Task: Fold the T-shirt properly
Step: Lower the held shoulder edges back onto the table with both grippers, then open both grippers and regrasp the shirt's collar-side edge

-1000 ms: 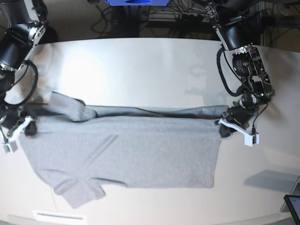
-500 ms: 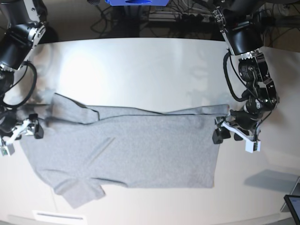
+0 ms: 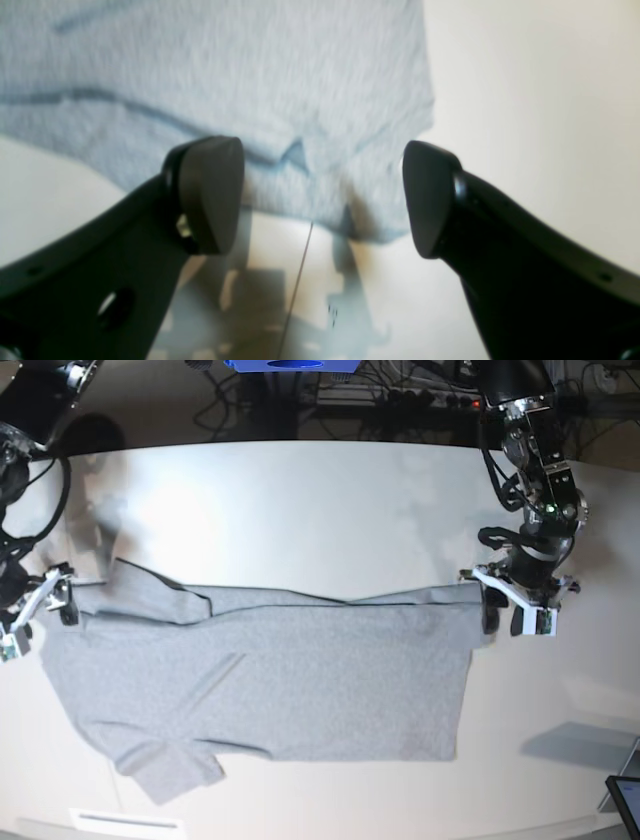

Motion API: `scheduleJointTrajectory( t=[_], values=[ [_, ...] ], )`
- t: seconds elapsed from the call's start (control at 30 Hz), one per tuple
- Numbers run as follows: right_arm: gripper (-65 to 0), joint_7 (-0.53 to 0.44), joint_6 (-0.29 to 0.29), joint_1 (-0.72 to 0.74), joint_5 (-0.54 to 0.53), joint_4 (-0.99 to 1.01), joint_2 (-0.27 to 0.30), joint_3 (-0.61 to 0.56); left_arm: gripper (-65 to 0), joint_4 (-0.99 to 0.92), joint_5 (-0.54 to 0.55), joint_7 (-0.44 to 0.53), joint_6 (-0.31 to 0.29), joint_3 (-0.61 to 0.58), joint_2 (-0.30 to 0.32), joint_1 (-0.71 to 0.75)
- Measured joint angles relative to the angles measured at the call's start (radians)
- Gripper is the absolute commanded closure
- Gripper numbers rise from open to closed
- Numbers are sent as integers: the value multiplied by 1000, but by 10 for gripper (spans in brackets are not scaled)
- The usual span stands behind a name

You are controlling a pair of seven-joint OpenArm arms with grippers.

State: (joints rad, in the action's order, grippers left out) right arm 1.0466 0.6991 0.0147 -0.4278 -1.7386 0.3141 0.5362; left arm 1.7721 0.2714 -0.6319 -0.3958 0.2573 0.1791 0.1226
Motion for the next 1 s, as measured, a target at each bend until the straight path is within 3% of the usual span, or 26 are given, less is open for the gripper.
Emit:
scheduleJointTrajectory(
  t=[0.07, 0.1, 0.23, 0.33, 0.53, 0.67, 0.77, 0.83, 1.0],
  values=[
    [-485, -19, -1, -1, 107, 0, 0, -34, -89, -21, -113, 37, 1, 3, -30, 16],
    [-489, -53, -10, -1, 174, 0, 8, -81, -84, -31, -149, 51, 1, 4, -48, 16],
    [-489, -225, 8, -29, 378, -21, -10, -276, -133, -39, -185, 76, -15, -3, -84, 5],
    [-490, -240, 8, -43, 492, -15, -64, -307, -193, -40, -195, 69, -4, 4, -76, -23],
    [-490, -249, 8, -13, 540, -12, -105, -302, -319, -71, -197, 77, -7, -1, -79, -73],
    [-490, -243, 7, 18, 551, 8, -103, -301, -326, -92, -302, 90, -3, -20, -74, -98],
    [-490, -180, 10, 60, 539, 45, -115, -260, -322, -133, -446, 227, 2, -101, -74, -97],
    [-490, -161, 8, 87, 552, 58, -125, -218, -322, -165, -508, 294, 17, -116, -109, -80],
    [-490, -155, 4, 110, 550, 92, -129, -189, -326, -218, -525, 352, 97, -107, -122, -71]
  ],
)
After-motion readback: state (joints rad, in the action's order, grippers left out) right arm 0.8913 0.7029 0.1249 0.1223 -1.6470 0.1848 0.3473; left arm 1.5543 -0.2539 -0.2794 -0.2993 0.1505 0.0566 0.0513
